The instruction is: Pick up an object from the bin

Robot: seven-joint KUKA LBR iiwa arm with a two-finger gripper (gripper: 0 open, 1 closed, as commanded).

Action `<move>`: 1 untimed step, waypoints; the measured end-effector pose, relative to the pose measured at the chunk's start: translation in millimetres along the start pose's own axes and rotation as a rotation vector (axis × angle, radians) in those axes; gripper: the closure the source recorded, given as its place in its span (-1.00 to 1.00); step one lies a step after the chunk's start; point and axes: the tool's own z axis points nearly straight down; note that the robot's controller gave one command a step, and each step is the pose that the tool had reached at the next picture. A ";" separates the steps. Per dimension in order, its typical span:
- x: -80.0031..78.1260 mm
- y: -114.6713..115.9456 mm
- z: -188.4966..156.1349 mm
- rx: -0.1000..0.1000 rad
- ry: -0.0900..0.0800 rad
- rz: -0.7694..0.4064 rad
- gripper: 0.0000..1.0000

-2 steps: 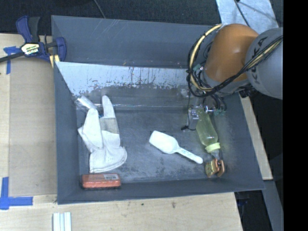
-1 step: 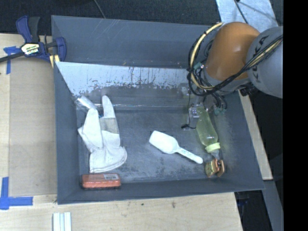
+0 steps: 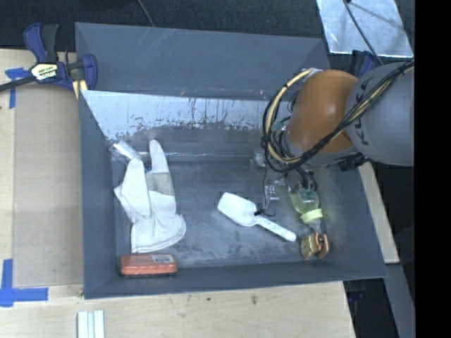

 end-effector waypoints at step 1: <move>24.3 6.4 31.3 -0.001 0.003 -0.027 -1.00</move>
Offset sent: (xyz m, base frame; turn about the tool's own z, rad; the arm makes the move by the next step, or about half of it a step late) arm -0.0180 -0.0153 0.0782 -0.0750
